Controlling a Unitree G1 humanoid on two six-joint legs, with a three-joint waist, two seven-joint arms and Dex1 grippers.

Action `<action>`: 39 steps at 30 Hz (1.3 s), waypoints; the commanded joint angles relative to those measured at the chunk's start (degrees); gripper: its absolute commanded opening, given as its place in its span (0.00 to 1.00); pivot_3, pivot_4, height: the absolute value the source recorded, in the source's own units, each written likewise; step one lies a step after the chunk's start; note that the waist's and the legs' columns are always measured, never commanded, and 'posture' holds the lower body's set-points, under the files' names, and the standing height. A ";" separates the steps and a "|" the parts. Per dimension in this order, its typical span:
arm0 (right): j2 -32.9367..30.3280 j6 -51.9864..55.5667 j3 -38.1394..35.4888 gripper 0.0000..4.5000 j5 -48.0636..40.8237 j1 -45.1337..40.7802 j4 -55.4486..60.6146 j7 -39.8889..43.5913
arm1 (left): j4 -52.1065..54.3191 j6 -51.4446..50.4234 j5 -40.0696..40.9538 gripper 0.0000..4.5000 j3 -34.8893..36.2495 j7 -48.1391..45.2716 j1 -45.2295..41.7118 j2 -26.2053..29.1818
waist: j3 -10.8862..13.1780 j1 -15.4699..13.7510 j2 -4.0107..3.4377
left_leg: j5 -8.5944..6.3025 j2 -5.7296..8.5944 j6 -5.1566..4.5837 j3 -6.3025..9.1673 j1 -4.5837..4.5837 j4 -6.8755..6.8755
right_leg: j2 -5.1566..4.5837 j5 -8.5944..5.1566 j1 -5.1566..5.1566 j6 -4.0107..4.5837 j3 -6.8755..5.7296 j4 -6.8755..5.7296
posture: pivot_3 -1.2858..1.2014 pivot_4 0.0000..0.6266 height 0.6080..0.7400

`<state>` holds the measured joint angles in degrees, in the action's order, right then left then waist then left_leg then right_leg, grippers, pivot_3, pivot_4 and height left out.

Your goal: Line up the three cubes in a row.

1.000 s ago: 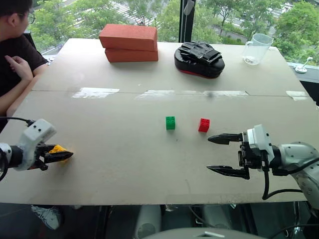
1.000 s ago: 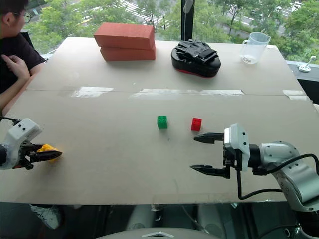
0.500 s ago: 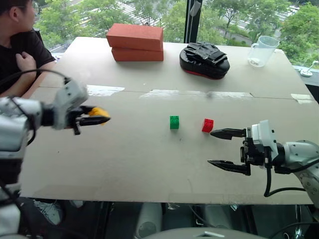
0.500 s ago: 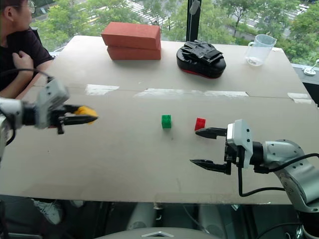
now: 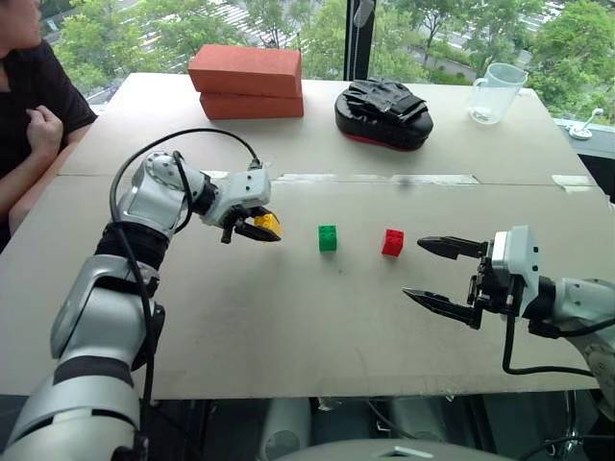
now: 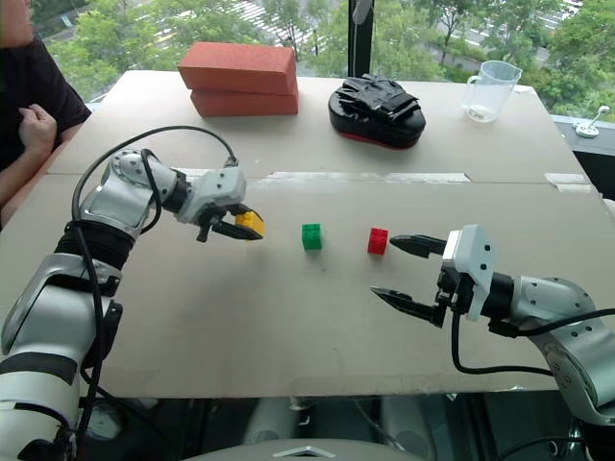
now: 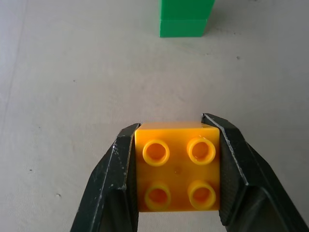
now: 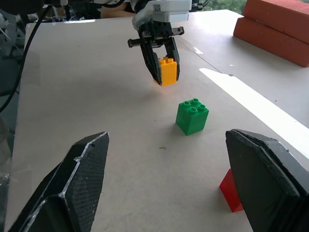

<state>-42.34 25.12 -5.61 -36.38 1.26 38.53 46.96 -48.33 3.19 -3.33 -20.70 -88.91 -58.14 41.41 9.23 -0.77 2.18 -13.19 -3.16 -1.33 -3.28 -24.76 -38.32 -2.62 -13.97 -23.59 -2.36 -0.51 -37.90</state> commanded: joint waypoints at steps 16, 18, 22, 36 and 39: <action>-0.79 0.45 -2.26 0.88 -0.02 1.25 3.02 -2.36 | -5.69 6.90 -4.26 0.30 0.76 -2.38 -4.27 -1.68 | 0.00 0.01 0.00 | 0.00 0.00 0.00 0.04 0.01 -0.03 | 0.01 0.00 0.01 0.00 0.00 -0.04 | 0.52 0.24 1.00; -0.86 0.51 -2.15 0.88 0.07 1.10 2.92 -2.35 | -5.95 7.32 -4.79 0.30 0.72 -2.18 -4.38 -1.64 | 0.00 0.00 0.00 | 0.00 0.00 0.00 0.04 0.01 -0.03 | 0.01 0.00 0.01 0.00 0.00 -0.03 | 0.52 0.24 1.00; -0.98 0.67 -1.97 0.88 0.02 0.70 2.95 -2.42 | -6.28 7.38 -5.35 0.30 0.79 -2.03 -4.64 -2.21 | 0.00 0.00 0.01 | 0.00 0.00 0.00 0.04 0.01 -0.03 | 0.00 0.01 0.02 0.00 0.00 -0.05 | 0.52 0.24 1.00; -1.59 0.28 -2.79 0.88 0.15 2.44 3.02 -1.96 | 1.06 1.94 -1.05 0.98 3.94 -3.59 -2.79 0.28 | 0.00 0.06 0.01 | 0.00 -0.01 0.00 0.05 0.01 -0.03 | 0.01 0.01 0.02 0.00 -0.01 -0.05 | 0.52 0.24 1.00; -1.89 0.00 -3.89 0.88 0.28 3.46 2.31 -1.49 | 12.18 -5.98 4.32 0.98 7.49 -3.59 2.14 4.77 | 0.00 0.40 0.00 | 0.00 -0.04 0.00 0.04 0.02 -0.02 | 0.01 0.01 0.01 0.00 0.02 -0.05 | 0.52 0.24 1.00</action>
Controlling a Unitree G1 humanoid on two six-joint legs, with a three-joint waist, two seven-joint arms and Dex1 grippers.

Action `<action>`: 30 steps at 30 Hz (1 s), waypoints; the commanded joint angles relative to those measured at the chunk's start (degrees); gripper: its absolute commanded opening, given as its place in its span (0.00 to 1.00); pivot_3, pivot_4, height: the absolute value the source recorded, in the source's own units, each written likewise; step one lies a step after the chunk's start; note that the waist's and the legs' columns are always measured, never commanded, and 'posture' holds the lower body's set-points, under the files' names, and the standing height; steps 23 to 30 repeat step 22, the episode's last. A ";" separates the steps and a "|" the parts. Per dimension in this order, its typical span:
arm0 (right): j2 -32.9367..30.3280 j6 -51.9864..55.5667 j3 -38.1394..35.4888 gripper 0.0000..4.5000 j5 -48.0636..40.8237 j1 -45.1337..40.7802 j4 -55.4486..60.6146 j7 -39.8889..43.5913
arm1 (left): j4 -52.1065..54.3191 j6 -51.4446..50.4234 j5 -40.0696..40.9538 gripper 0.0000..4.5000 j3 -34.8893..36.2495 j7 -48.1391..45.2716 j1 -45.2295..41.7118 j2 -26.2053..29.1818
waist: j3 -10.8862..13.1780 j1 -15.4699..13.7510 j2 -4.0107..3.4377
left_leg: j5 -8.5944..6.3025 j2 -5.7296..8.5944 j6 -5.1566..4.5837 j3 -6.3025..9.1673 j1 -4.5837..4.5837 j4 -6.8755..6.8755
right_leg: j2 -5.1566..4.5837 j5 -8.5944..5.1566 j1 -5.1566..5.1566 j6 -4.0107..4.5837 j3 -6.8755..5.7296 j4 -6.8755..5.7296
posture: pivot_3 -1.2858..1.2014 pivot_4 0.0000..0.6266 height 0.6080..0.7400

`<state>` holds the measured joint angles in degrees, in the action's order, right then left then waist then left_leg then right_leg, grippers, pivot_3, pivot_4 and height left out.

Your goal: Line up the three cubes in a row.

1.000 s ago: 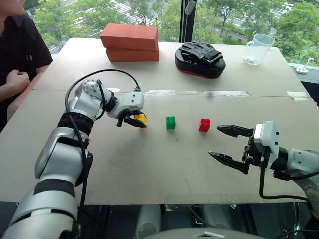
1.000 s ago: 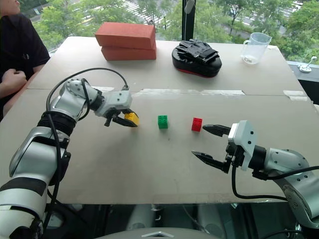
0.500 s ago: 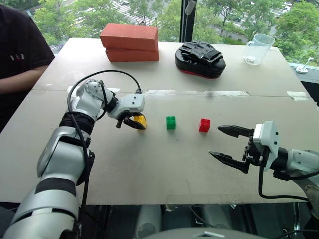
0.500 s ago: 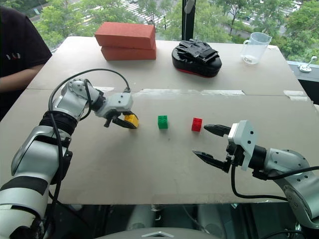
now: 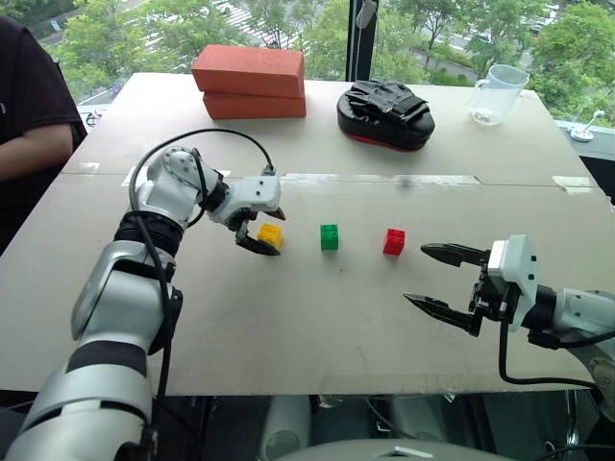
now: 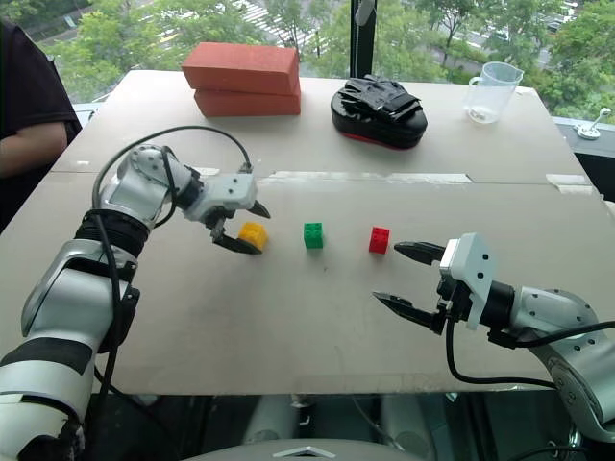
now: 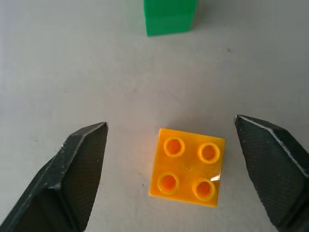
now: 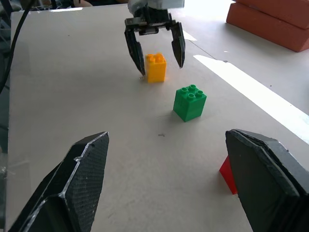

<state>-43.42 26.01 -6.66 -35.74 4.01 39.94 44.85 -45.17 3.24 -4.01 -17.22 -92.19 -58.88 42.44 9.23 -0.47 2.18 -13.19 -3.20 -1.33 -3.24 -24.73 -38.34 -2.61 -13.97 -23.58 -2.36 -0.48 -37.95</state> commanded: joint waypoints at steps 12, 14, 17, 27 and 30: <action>-1.88 -4.54 -12.60 0.88 4.26 12.34 -7.16 4.42 | 69.29 -52.50 28.58 0.98 51.72 21.50 55.23 5.36 | -0.11 0.98 -0.26 | 0.00 -0.13 0.02 0.45 0.10 0.03 | -0.11 -0.05 0.09 -0.01 -0.11 -0.01 | 0.52 0.24 1.00; -1.74 -5.52 -13.86 0.88 5.50 13.97 -9.62 4.78 | 75.05 -51.91 29.15 0.98 59.11 25.63 66.37 -1.39 | -0.14 1.05 -0.33 | -0.01 -0.10 0.02 0.32 0.59 0.06 | -0.22 -0.15 0.51 0.09 0.00 0.04 | 0.52 0.24 1.00; -1.67 -6.67 -14.53 0.88 6.87 15.20 -11.38 5.20 | 78.53 -50.27 30.65 0.98 62.53 28.93 73.99 -5.90 | -0.16 1.06 -0.18 | -0.03 -0.12 0.03 0.29 1.02 0.10 | -0.32 -0.31 0.91 -0.03 -0.02 0.13 | 0.52 0.24 1.00; -1.18 -7.70 -16.45 0.88 8.15 19.08 -12.76 6.07 | 76.87 -43.73 31.47 0.98 64.41 30.61 84.08 -11.12 | -0.31 -0.35 -0.40 | -0.18 -0.14 0.30 0.57 1.05 0.07 | -0.65 -0.33 0.89 -0.01 -0.12 0.18 | 0.52 0.24 1.00; -1.18 -7.70 -16.45 0.88 8.15 19.08 -12.76 6.07 | 76.87 -43.73 31.47 0.98 64.41 30.61 84.08 -11.12 | -0.31 -0.35 -0.40 | -0.18 -0.14 0.30 0.57 1.05 0.07 | -0.65 -0.33 0.89 -0.01 -0.12 0.18 | 0.52 0.24 1.00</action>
